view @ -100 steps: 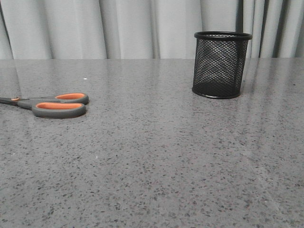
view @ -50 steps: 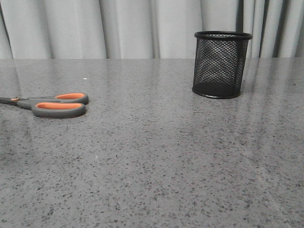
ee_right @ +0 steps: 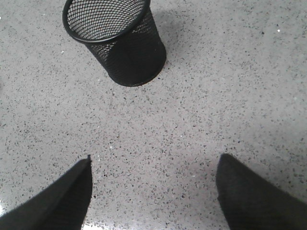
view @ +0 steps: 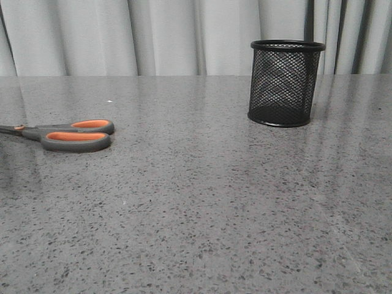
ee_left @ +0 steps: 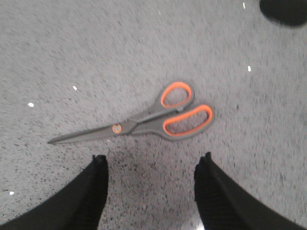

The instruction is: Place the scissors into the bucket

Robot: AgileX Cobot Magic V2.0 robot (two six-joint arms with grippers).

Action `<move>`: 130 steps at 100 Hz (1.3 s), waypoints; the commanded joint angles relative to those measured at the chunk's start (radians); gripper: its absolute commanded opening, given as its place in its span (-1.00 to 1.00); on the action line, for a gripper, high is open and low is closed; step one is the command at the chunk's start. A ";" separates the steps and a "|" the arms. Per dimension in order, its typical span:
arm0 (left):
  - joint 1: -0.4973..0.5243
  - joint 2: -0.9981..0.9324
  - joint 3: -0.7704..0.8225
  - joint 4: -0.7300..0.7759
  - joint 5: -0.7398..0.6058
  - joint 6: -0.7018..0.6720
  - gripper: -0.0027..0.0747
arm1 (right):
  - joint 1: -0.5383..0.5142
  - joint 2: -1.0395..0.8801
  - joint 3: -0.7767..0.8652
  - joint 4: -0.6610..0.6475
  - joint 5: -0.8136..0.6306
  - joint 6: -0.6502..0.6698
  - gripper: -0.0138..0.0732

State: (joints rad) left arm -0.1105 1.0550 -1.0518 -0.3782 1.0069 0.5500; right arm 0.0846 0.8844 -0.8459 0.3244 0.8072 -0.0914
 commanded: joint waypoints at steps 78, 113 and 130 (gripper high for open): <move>-0.100 0.494 -0.287 0.097 0.117 0.874 0.07 | 0.003 -0.001 -0.035 0.013 -0.006 -0.049 0.47; -0.121 0.599 -0.329 0.158 0.136 0.878 0.07 | 0.003 -0.001 -0.035 0.013 -0.006 -0.061 0.47; -0.121 0.637 -0.329 0.157 0.134 0.881 0.07 | 0.003 -0.001 -0.035 0.013 -0.009 -0.061 0.47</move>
State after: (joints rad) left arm -0.2236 1.7112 -1.3517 -0.2005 1.1514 1.4283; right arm 0.0846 0.8857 -0.8459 0.3244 0.8469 -0.1393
